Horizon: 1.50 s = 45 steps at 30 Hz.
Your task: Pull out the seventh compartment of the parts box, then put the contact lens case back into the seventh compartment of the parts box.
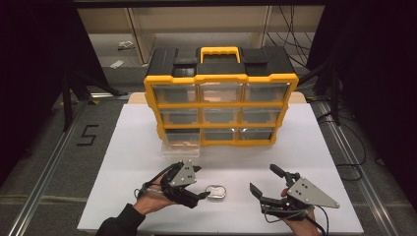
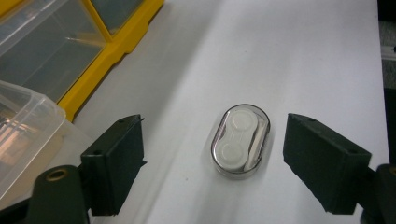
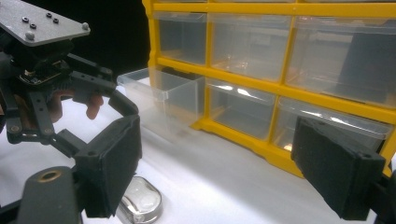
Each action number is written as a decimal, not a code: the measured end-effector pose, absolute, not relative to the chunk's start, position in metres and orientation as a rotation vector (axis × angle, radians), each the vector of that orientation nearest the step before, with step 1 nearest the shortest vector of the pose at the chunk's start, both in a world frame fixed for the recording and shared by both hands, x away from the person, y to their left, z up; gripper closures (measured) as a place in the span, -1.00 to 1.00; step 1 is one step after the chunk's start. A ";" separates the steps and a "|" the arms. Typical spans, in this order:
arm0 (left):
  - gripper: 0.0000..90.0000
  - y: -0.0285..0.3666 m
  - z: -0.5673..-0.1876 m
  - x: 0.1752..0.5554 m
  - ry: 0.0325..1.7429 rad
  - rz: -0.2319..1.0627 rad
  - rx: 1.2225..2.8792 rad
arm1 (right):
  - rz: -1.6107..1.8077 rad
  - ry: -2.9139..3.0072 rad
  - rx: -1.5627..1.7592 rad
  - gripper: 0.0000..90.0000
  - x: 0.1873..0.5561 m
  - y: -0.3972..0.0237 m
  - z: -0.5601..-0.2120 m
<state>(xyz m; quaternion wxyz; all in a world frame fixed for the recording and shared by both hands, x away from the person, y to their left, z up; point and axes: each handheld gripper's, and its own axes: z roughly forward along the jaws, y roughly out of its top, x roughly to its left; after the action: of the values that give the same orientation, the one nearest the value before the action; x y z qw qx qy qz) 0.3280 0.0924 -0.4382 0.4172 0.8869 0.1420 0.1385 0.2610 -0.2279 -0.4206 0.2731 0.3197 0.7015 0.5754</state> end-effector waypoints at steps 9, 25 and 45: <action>-0.56 0.077 -0.440 0.331 0.310 0.356 2.321 | 1.552 1.885 0.862 -0.62 0.262 -0.229 -0.421; -0.59 0.063 -0.452 0.341 0.300 0.355 2.443 | 1.557 1.890 0.859 -0.62 0.262 -0.227 -0.421; -0.59 0.024 -0.460 0.359 0.144 0.210 2.658 | 1.542 1.901 0.843 -0.62 0.263 -0.224 -0.422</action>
<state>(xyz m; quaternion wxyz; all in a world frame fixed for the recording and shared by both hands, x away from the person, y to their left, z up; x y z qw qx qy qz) 0.3585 0.0236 -0.4598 0.2335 0.9679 0.0525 0.0765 0.2627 -0.2240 -0.4218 0.2726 0.3131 0.7065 0.5731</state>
